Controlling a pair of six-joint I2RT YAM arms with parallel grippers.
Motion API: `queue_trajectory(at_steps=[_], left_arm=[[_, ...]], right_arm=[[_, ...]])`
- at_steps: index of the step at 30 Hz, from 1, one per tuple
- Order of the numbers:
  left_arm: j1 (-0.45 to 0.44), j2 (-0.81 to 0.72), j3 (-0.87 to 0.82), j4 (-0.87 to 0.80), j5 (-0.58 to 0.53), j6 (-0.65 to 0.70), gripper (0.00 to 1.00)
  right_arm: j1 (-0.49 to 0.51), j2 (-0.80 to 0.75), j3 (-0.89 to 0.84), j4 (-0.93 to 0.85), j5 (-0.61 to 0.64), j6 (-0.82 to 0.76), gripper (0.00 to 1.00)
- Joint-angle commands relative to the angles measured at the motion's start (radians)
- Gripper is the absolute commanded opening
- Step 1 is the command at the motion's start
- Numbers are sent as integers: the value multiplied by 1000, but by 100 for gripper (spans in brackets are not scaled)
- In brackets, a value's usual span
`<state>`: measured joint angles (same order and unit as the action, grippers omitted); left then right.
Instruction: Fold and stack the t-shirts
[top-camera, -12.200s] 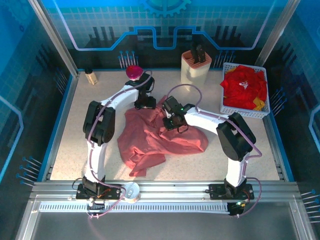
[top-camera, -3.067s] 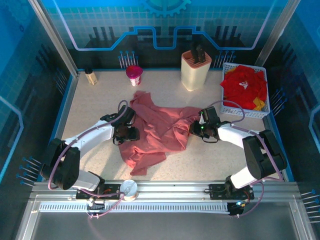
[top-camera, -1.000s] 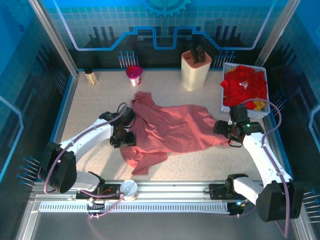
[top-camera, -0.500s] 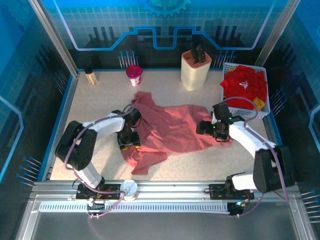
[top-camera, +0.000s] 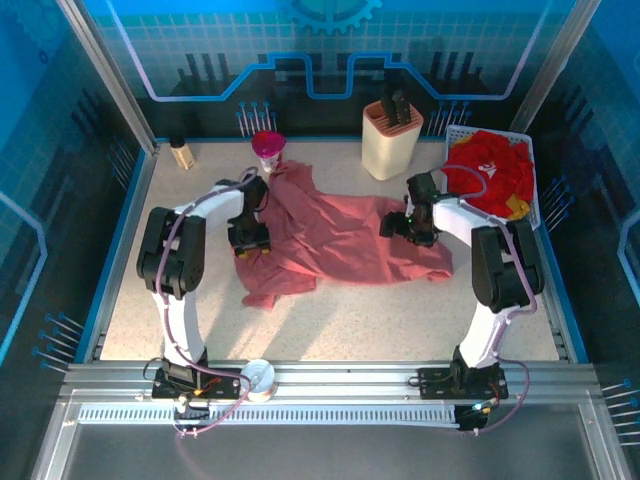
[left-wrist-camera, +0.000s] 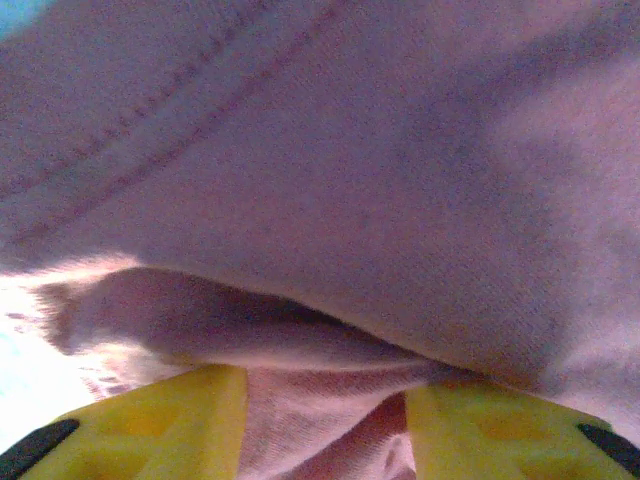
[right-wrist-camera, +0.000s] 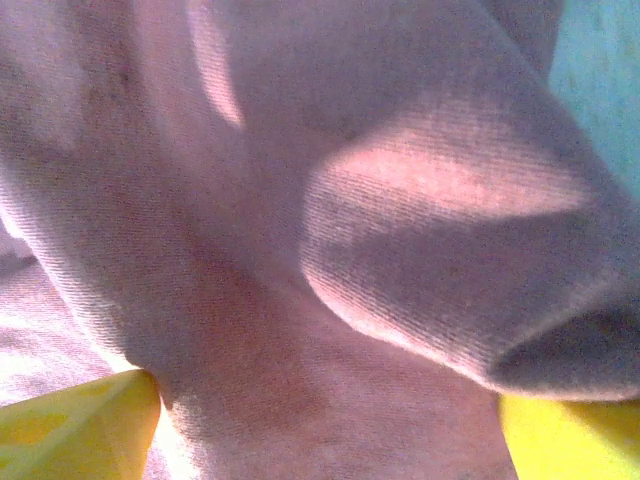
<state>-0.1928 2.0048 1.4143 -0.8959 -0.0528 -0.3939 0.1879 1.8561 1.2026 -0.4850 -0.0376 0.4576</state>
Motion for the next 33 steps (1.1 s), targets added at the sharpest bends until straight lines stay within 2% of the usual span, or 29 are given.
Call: queue_trajectory(at_steps=[1,4,6,12,20,24,29,33], left_arm=[[26,18,97,-78,-61,71,45],[29,-44,116,-103,-72,78,46],[27,-124,73,-98,-27,67,46],[23,-428,-253,9,113,-33,46],[18,-769,-590,66,141,-205,46],[18,-801,-673,127,134,-242,44],[8,-725,-726,253,179,-223,38],[-33,-693,-742,297,139,-193,37]], right_arm=[[-13,17,58,-20,-12,-34,87],[-12,-62,13,17,-44,-36,90],[-8,-130,-31,21,-47,-39,91],[-6,-340,-180,-34,-35,-4,94],[-17,-573,-369,-44,-53,32,94],[-18,-597,-388,-59,-43,27,94],[-33,-593,-397,-61,-64,22,93],[-44,-603,-406,-66,-66,20,93]])
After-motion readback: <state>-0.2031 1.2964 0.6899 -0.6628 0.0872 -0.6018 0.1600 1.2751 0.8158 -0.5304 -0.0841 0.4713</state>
